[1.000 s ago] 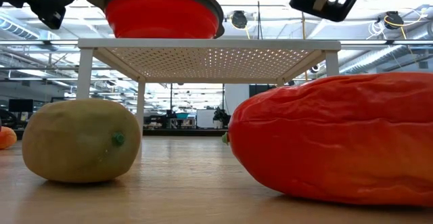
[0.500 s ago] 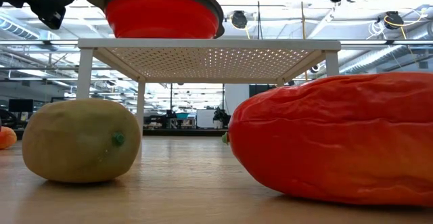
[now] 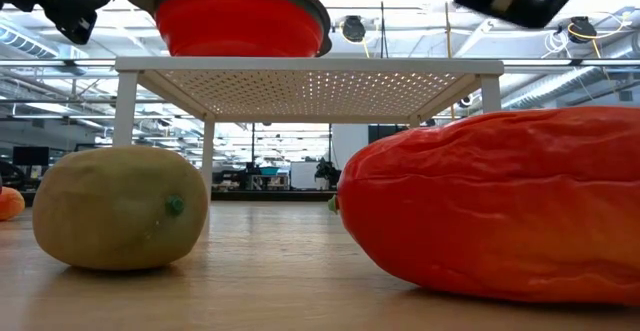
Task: Pick & Place Fruit
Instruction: Put the orange mango into the red strainer bowl on the shelf
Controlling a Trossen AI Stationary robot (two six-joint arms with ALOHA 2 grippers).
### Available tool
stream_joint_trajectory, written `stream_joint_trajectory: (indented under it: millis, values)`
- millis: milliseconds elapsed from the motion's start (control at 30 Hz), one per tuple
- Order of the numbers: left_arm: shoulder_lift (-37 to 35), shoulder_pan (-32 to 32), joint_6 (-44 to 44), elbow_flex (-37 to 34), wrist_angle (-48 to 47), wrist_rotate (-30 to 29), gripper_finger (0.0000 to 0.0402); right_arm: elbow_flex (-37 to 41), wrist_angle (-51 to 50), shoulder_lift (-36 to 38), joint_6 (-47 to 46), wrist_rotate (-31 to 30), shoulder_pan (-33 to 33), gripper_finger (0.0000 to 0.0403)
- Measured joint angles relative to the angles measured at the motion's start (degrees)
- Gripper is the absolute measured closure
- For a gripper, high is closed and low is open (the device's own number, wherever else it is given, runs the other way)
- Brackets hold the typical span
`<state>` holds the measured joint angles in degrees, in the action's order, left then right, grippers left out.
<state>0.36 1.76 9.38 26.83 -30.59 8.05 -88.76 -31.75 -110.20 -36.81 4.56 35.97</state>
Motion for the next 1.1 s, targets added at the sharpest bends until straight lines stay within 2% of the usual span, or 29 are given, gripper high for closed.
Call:
stream_joint_trajectory:
  millis: [700,867,1100]
  values:
    - [0.0,0.0,1.2,0.0,-0.1,0.0,0.0185,-0.5,-1.5,-1.4,-1.6,0.0,-1.3,0.0394]
    - [0.0,0.0,1.2,0.0,-0.1,0.0,0.0185,-0.5,-1.5,-1.4,-1.6,0.2,-1.9,0.0347]
    - [0.0,0.0,1.3,0.0,-0.1,0.0,0.0185,-0.5,-1.5,-1.4,-1.6,1.7,-2.0,0.0247]
